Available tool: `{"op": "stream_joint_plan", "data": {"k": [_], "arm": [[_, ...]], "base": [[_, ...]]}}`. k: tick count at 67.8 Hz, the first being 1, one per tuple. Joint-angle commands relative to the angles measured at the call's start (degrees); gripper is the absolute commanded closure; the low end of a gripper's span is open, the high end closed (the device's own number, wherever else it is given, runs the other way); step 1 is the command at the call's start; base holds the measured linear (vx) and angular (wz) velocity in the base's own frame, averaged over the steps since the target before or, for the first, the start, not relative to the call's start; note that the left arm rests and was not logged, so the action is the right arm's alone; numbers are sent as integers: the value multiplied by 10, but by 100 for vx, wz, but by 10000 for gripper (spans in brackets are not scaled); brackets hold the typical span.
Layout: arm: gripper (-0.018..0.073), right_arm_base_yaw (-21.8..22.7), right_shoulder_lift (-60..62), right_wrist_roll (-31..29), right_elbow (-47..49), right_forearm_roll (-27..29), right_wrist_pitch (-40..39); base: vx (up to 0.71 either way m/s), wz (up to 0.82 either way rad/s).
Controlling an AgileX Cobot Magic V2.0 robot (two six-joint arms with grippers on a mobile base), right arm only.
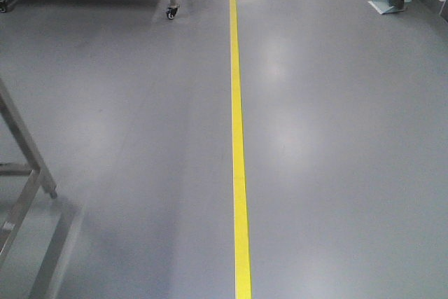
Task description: Pour parts from conveyor to right shelf
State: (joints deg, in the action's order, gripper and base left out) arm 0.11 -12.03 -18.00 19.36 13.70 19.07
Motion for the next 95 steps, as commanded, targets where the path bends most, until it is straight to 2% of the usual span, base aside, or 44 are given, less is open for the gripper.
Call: {"op": "stream_joint_plan", "data": {"k": [1, 41, 95], "arm": [[565, 0, -5, 0, 16, 2, -44], [565, 0, -5, 0, 16, 2, -45], [565, 0, -5, 0, 16, 2, -44]], "base": [[72, 3], [73, 6], [71, 27]]}}
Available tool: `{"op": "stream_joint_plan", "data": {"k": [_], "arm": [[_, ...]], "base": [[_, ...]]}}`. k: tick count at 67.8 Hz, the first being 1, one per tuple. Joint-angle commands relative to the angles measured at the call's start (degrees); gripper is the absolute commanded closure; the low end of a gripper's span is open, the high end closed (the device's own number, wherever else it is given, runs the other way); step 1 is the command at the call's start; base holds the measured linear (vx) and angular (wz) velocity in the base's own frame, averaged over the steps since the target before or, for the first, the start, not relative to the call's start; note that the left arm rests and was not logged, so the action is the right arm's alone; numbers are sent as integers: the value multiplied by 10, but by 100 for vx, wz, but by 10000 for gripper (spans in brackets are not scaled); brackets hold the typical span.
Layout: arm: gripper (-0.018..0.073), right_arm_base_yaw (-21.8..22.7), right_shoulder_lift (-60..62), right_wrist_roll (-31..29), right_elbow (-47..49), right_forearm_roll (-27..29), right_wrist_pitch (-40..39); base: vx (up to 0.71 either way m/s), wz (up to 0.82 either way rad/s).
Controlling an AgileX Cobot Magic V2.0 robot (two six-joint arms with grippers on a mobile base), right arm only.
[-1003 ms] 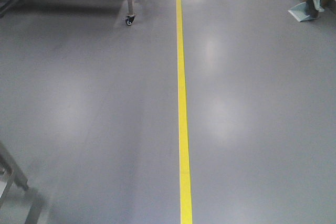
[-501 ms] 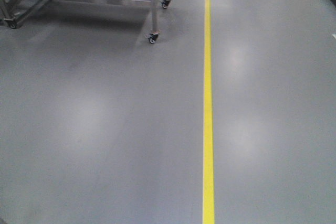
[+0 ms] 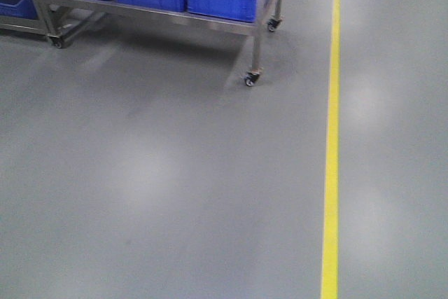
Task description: Pour parts from conveyor to right shelf
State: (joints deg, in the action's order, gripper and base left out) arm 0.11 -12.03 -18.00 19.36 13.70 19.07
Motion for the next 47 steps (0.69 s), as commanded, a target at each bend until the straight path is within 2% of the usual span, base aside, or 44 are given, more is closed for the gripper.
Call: {"op": "stream_joint_plan", "data": {"k": [1, 27, 47], "arm": [[565, 0, -5, 0, 16, 2, -44], [565, 0, -5, 0, 16, 2, -44], [565, 0, -5, 0, 16, 2, -44]], "base": [[67, 30], [66, 33], [65, 47]]}}
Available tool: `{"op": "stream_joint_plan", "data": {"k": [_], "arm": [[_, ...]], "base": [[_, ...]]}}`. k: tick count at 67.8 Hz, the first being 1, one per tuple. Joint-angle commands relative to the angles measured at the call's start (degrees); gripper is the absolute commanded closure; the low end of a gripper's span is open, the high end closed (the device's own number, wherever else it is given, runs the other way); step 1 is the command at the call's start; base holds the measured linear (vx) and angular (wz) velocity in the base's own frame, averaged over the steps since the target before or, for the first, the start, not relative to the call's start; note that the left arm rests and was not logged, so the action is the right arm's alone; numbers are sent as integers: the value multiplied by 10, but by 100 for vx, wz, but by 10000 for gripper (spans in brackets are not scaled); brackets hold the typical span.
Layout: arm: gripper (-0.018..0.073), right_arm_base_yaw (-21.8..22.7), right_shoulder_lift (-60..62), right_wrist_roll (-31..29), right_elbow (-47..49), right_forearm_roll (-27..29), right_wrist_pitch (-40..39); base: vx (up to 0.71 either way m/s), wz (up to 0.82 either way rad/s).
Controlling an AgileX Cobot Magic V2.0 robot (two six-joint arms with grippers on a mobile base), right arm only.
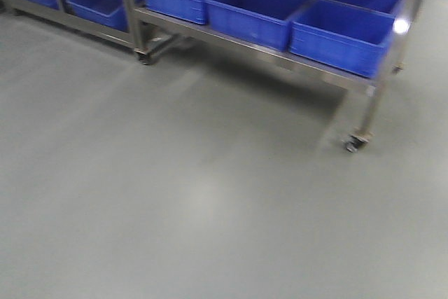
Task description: Pour parts from conveyor to right shelf
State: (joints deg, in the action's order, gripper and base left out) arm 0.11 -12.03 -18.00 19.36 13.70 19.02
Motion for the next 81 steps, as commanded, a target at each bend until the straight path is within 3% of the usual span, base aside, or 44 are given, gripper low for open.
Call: {"op": "stream_joint_plan", "data": {"k": [1, 81], "arm": [[565, 0, -5, 0, 16, 2, -44], [565, 0, -5, 0, 16, 2, -46]], "base": [[65, 55], [67, 50]]}}
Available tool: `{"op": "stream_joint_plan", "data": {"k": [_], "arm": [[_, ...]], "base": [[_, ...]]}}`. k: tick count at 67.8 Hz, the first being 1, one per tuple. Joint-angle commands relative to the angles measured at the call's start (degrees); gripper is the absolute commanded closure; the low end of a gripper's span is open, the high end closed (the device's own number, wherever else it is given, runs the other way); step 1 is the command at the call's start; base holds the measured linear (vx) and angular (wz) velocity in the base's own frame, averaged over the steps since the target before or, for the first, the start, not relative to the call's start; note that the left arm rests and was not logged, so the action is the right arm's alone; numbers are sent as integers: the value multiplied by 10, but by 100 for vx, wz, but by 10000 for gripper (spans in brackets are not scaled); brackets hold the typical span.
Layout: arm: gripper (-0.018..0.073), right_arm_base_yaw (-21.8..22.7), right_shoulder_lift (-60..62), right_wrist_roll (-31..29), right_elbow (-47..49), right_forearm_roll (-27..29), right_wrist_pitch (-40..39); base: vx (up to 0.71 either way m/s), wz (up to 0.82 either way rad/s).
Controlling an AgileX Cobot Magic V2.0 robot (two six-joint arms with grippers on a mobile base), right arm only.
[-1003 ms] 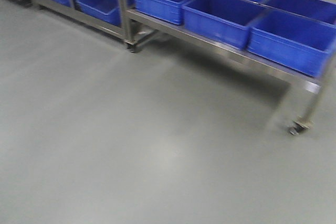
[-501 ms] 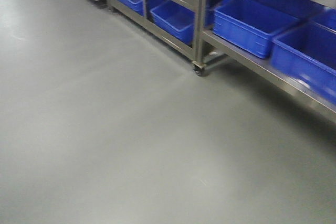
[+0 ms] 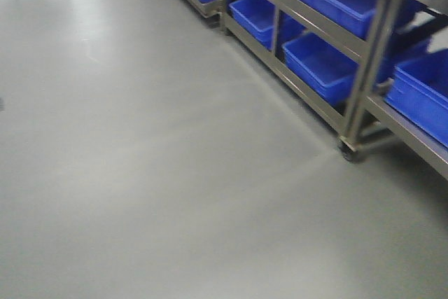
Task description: Pour parts from conveyor to right shelf
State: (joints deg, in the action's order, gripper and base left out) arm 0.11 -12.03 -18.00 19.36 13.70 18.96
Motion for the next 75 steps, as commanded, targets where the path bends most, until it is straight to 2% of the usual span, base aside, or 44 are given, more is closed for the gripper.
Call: {"op": "stream_joint_plan", "data": {"k": [1, 38, 75], "arm": [[565, 0, -5, 0, 16, 2, -45], [565, 0, -5, 0, 16, 2, -43], [565, 0, -5, 0, 16, 2, -44]], "base": [[72, 41], [72, 37], [69, 18]]}}
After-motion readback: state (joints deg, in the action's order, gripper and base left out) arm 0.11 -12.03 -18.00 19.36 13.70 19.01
